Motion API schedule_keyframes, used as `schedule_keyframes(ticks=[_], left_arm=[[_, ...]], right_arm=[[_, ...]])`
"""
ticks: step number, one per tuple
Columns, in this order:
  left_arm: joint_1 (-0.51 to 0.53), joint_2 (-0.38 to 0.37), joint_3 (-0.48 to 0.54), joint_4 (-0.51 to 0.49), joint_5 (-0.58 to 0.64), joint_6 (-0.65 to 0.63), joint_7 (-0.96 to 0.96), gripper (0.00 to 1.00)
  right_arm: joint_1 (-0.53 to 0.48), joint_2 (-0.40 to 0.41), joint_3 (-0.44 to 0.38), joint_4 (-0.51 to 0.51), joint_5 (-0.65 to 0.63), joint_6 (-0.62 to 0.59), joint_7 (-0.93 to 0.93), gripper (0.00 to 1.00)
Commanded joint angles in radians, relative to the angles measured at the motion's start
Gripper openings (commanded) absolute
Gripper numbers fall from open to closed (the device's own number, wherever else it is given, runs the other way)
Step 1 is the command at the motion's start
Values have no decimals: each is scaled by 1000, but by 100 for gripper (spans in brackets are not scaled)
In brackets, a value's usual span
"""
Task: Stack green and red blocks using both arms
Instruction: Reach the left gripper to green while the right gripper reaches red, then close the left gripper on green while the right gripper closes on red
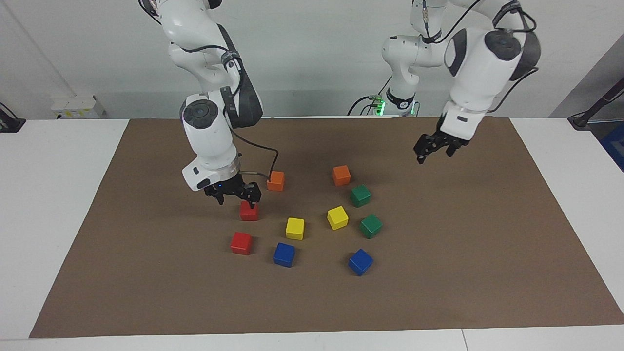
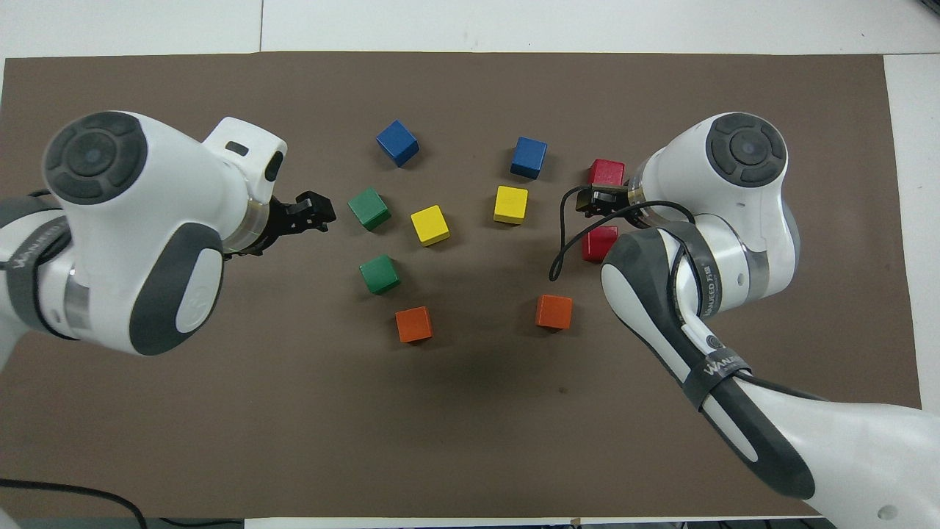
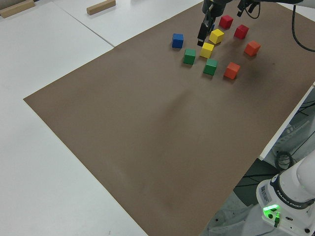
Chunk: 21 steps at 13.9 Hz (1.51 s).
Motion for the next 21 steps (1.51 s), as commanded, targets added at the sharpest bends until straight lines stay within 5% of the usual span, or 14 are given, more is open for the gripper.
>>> schedule_keyframes(ticks=[1, 8, 15, 17, 19, 20, 21], left_arm=[[-37, 28, 18, -19, -6, 80, -24, 100], [-124, 187, 27, -110, 14, 290, -167, 100], [-132, 198, 26, -129, 17, 327, -188, 100], [-142, 197, 26, -160, 17, 340, -220, 100], [-148, 192, 24, -195, 17, 385, -266, 100], [-148, 193, 24, -188, 17, 376, -289, 50], [-142, 193, 24, -153, 9, 326, -321, 1]], right_arm=[[-1, -16, 1, -68, 11, 54, -37, 100], [16, -24, 1, -163, 11, 146, -65, 100], [22, -3, 1, -219, 5, 231, -80, 100], [22, 11, 1, -226, 5, 258, -80, 96], [22, 13, 1, -226, 4, 259, -80, 82], [22, 14, 1, -225, 4, 259, -78, 62], [22, 14, 1, -225, 4, 259, -75, 30]])
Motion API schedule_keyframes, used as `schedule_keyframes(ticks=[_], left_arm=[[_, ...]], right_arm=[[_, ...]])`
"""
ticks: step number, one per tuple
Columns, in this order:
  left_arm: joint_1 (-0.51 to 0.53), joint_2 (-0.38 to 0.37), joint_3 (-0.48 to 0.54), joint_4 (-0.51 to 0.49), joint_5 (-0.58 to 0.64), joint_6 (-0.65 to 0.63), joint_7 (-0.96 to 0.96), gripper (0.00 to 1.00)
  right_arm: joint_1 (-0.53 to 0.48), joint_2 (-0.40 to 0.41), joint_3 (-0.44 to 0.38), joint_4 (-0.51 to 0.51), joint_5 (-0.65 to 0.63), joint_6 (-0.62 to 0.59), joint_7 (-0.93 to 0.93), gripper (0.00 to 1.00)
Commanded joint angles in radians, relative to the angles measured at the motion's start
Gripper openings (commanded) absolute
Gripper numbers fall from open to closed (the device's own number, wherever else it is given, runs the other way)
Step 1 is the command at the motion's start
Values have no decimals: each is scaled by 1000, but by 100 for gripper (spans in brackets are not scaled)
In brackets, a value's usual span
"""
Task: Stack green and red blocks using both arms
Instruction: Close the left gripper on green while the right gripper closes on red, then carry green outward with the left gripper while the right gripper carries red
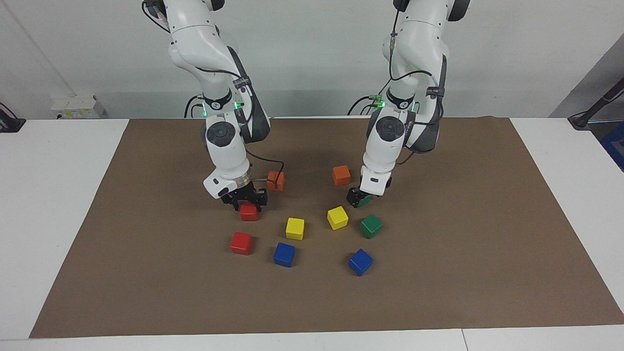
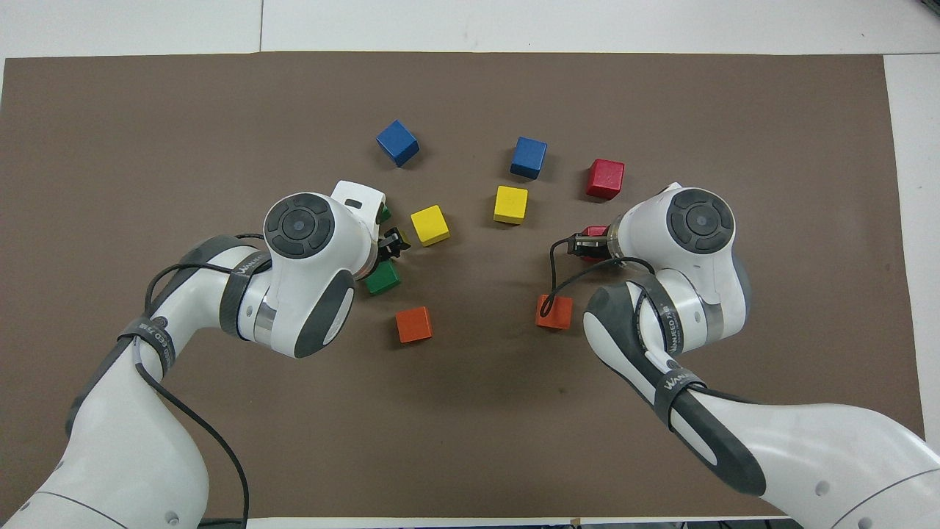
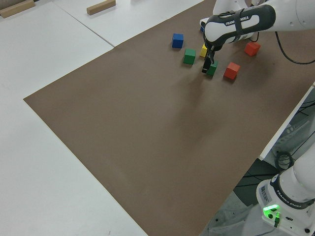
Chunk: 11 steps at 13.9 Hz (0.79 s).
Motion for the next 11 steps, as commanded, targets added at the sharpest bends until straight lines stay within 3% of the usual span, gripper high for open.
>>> schedule_keyframes(ticks=[1, 3, 5, 7, 11], left_arm=[[-13, -5, 14, 53, 14, -95, -62, 0], [-13, -27, 16, 58, 14, -145, -61, 0], [52, -71, 22, 98, 14, -217, 38, 0], [169, -82, 22, 155, 14, -332, 317, 0], [477, -73, 20, 163, 6, -274, 915, 0]], right_arm=[[0, -3, 1, -8, 4, 20, -17, 2], [-2, -1, 1, -3, 4, 17, -17, 0], [-14, -3, -1, 4, 2, 5, -24, 0], [-26, -37, -7, 7, -5, -35, -35, 0], [-207, -174, -2, -17, -7, -165, -309, 0]])
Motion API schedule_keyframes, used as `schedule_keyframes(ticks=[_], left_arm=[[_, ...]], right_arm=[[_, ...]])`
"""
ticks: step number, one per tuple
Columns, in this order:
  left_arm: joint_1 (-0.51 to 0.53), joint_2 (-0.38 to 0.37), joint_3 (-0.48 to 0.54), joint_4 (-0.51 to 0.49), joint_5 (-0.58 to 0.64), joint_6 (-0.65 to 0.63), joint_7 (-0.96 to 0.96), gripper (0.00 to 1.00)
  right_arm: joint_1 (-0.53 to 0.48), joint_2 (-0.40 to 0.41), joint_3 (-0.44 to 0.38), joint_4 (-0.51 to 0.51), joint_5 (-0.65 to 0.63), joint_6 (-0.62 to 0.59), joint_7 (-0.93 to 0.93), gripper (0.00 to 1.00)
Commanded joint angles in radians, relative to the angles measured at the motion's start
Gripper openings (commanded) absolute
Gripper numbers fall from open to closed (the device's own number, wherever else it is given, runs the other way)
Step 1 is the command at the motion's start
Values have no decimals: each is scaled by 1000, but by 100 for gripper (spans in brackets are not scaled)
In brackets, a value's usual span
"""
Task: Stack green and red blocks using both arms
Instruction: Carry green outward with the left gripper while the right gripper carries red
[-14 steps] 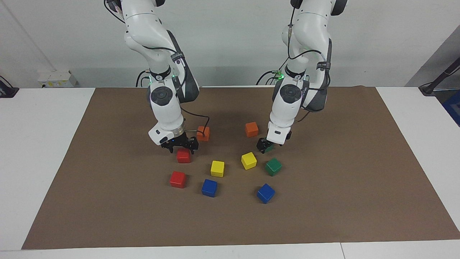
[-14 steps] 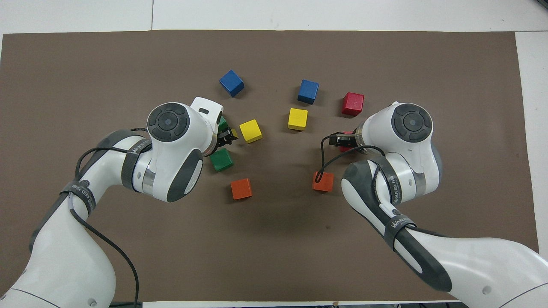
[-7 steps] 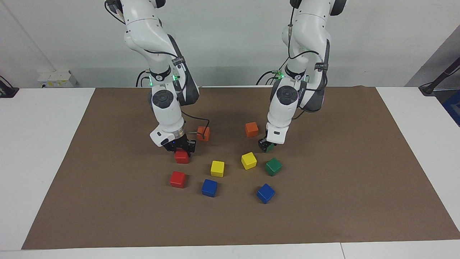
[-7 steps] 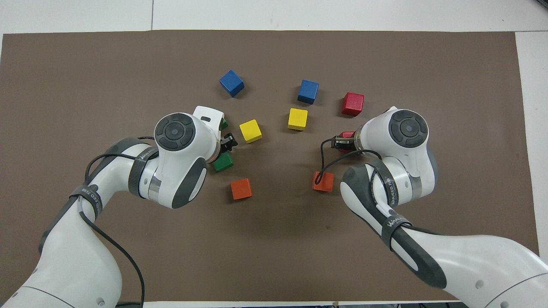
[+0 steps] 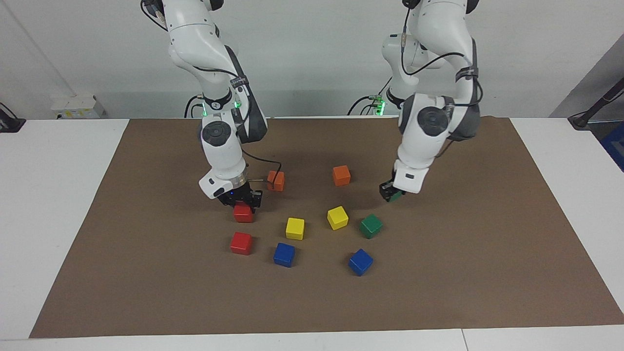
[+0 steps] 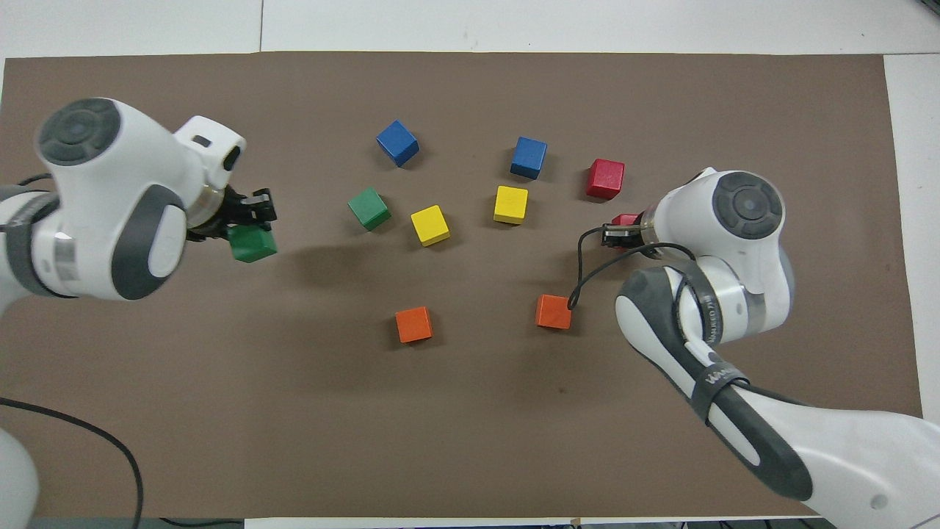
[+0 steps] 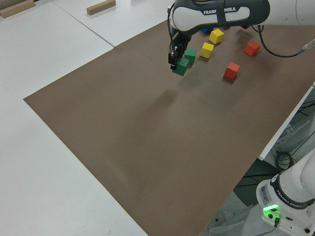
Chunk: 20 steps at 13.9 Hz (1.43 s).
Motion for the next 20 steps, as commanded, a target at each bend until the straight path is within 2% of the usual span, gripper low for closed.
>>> schedule_keyframes(ticks=[1, 2, 6, 8, 10, 11, 14, 18, 19, 20], left_arm=[[150, 9, -15, -4, -3, 56, 377, 0], [166, 15, -15, -12, -3, 99, 416, 0], [160, 40, -16, -42, -8, 121, 390, 0], [158, 43, -18, -56, -9, 122, 331, 0], [146, 38, -16, -96, -9, 147, 327, 0], [144, 37, -16, -110, -9, 159, 321, 0], [100, 44, -16, -111, -9, 164, 147, 0], [91, 49, -16, -136, -8, 182, 200, 0], [91, 48, -16, -147, -8, 197, 233, 0], [91, 46, -16, -160, -8, 210, 237, 8]], right_arm=[[-157, -107, 11, -49, -2, -61, -219, 0], [-207, -113, 13, -65, 4, -55, -281, 0], [-289, -96, 10, -74, 5, -21, -347, 0], [-314, -81, 10, -112, 5, 80, -395, 0], [-340, -32, 10, -122, 5, 154, -459, 0], [-349, -9, 10, -122, 5, 183, -478, 0], [-349, 16, 10, -119, 5, 200, -479, 0], [-347, 16, 10, -119, 5, 195, -478, 0], [-349, 16, 10, -119, 5, 197, -478, 53], [-349, 16, 10, -117, 5, 198, -479, 100]])
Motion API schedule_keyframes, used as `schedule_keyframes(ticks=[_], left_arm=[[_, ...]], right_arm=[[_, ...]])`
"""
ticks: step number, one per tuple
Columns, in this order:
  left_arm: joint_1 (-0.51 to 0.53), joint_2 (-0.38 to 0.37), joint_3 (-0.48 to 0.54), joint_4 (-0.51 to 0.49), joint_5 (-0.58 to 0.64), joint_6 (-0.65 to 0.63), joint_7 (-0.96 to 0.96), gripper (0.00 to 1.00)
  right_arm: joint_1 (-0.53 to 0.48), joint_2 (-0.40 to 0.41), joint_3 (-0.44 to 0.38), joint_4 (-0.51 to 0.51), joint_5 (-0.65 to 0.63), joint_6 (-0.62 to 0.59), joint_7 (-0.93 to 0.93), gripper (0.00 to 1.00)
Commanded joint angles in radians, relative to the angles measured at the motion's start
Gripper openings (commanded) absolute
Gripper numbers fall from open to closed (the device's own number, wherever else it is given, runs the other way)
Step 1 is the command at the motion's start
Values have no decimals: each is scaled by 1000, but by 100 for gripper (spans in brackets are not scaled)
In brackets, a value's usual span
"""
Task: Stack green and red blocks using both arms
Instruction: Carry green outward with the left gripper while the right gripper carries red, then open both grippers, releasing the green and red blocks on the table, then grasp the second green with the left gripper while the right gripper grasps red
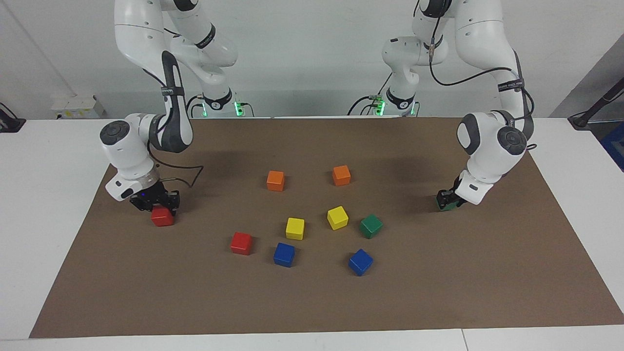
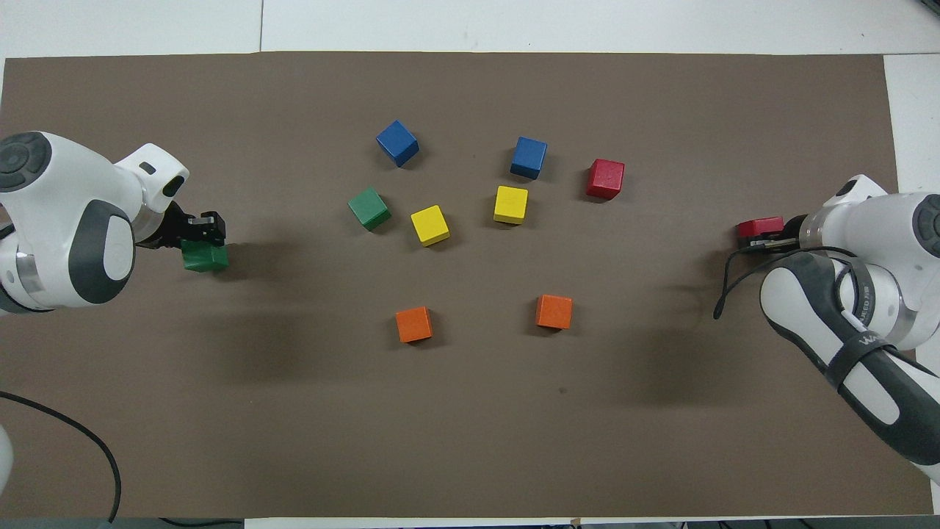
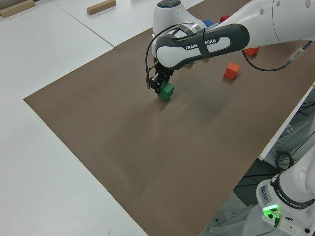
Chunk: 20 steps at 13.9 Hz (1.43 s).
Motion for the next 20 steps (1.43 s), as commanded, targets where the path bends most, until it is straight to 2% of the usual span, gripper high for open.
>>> schedule_keyframes(ticks=[1, 2, 3, 4, 5, 7, 8, 9, 10, 13, 15, 17, 20], left_arm=[[-8, -10, 11, -49, -2, 60, 36, 20], [-14, -10, 11, -52, -2, 74, 30, 44], [-16, -10, 11, -52, -2, 76, 27, 80], [-22, -10, 13, -49, -2, 74, 25, 100], [-25, -8, 13, -40, -2, 73, 25, 100], [-25, -5, 11, 35, -2, 22, 19, 100], [-28, 6, 8, 122, -7, -68, -17, 100], [-62, 45, 3, 231, -24, -155, -135, 100], [-118, 74, 5, 313, -38, -194, -300, 100], [-284, 137, 13, 370, -21, -185, -645, 100], [-327, 226, 11, 482, 13, -188, -804, 100], [-356, 230, 11, 441, 22, -149, -898, 100], [-358, 231, 10, 425, 30, -81, -939, 100]], right_arm=[[-15, -9, 11, 2, 5, 7, -23, 100], [-14, -9, 11, 5, 3, 4, -25, 100], [-15, -9, 11, 16, -3, -5, -25, 100], [-9, -10, 10, 31, -6, -20, -26, 100], [-1, -15, 8, 64, -10, -73, -25, 100], [44, -19, 8, 225, -32, -281, 0, 100], [80, -3, 8, 331, -37, -387, 60, 100], [113, 26, 9, 409, -47, -448, 136, 100], [150, 43, 11, 452, -50, -470, 212, 100], [265, 63, 13, 471, -49, -422, 465, 100], [322, 117, 13, 532, -43, -431, 568, 100], [354, 203, 13, 618, -49, -425, 671, 100], [404, 304, 10, 684, -53, -395, 768, 100]])
